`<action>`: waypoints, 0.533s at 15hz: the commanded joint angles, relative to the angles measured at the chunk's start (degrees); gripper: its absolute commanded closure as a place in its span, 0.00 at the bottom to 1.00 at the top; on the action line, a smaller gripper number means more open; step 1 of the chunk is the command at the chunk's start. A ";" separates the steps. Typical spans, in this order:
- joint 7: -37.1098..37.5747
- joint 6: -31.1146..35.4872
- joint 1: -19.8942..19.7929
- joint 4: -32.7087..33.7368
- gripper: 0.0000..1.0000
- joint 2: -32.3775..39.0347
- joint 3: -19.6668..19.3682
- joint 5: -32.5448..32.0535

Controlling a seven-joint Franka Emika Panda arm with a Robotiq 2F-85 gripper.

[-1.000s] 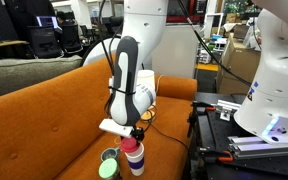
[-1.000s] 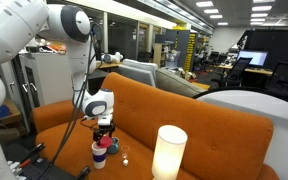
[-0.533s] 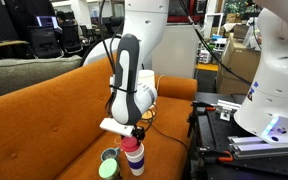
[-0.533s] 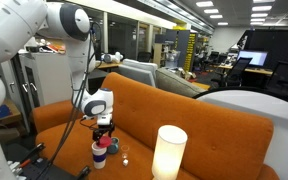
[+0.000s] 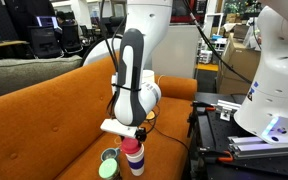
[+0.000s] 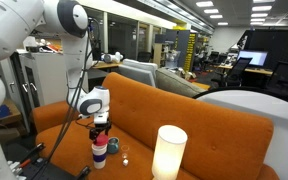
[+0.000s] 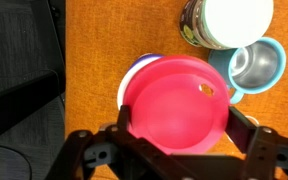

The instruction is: Cover the blue-white cup with the pink lid

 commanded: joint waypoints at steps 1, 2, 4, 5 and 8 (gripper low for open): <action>-1.76 2.11 -0.39 -1.80 0.33 -0.94 0.96 -0.04; -1.52 2.57 -0.02 -1.72 0.33 -0.54 0.74 0.08; -1.27 2.88 0.16 -1.37 0.33 0.05 0.60 0.17; -1.24 3.08 0.21 -1.29 0.33 0.25 0.56 0.19; -1.20 3.57 0.23 -0.92 0.33 0.83 0.47 0.20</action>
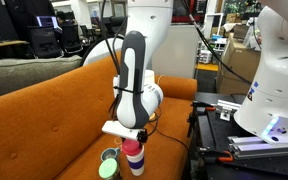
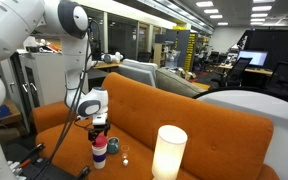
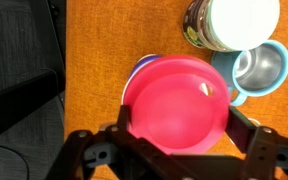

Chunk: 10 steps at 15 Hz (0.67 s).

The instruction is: Cover the blue-white cup with the pink lid

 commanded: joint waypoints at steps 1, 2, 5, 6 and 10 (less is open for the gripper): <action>-0.93 1.88 0.12 -0.15 0.33 0.42 -0.04 0.21; -0.90 1.99 0.18 -0.09 0.33 0.60 -0.08 0.22; -0.40 1.71 0.64 0.48 0.33 1.59 -0.87 0.35; -0.34 1.66 0.67 0.72 0.33 2.03 -1.05 0.36; -0.82 2.19 -0.21 1.76 0.33 2.97 -0.47 0.31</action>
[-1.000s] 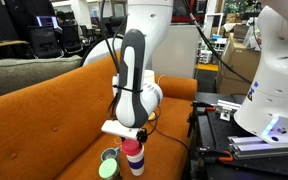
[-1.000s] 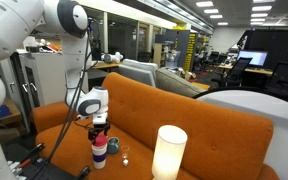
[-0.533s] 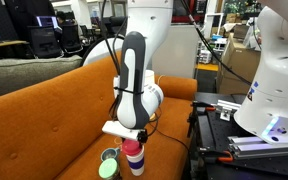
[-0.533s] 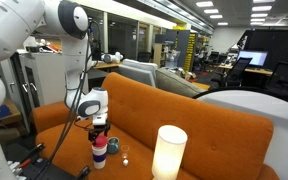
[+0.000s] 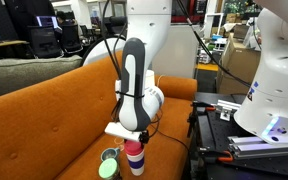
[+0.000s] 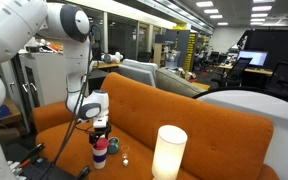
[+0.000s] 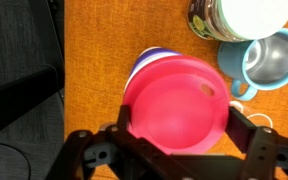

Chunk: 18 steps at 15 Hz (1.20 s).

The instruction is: Cover the blue-white cup with the pink lid

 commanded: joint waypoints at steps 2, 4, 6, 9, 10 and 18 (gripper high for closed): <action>-1.00 1.46 -0.06 1.30 0.33 0.89 0.19 0.19; -0.94 1.32 0.13 1.62 0.33 1.02 -0.01 0.17; -0.87 1.10 0.25 1.74 0.33 1.07 -0.16 0.16; -0.76 0.77 0.69 1.52 0.33 1.01 -0.62 0.09; -0.76 0.60 0.77 1.42 0.33 0.96 -0.74 0.05; -0.09 -2.23 3.80 0.83 0.33 0.74 -3.69 -0.48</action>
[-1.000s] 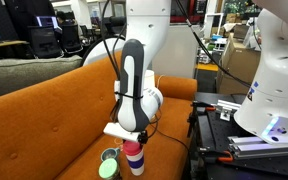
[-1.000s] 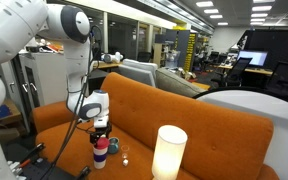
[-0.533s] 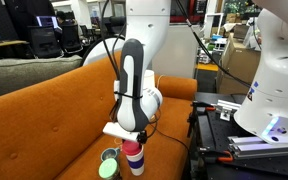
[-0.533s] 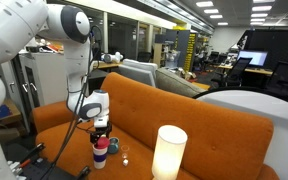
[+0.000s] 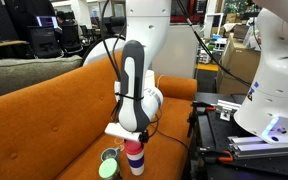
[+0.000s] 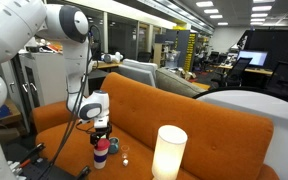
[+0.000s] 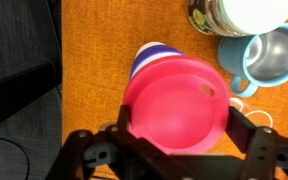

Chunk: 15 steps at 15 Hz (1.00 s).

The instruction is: Cover the blue-white cup with the pink lid

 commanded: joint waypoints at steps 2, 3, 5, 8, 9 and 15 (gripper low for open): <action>-0.09 -1.87 2.83 -0.09 0.33 0.15 -2.35 -0.62; -0.17 -1.95 2.99 -0.04 0.33 0.18 -2.36 -0.66; 0.11 -2.30 2.86 0.15 0.33 0.10 -1.95 -0.28; -0.43 -2.03 1.35 0.09 0.00 -0.32 -0.57 -0.04; -0.46 -2.09 1.04 0.10 0.00 -0.47 -0.35 0.04; 0.02 -1.08 1.76 0.32 0.00 0.10 -0.89 0.06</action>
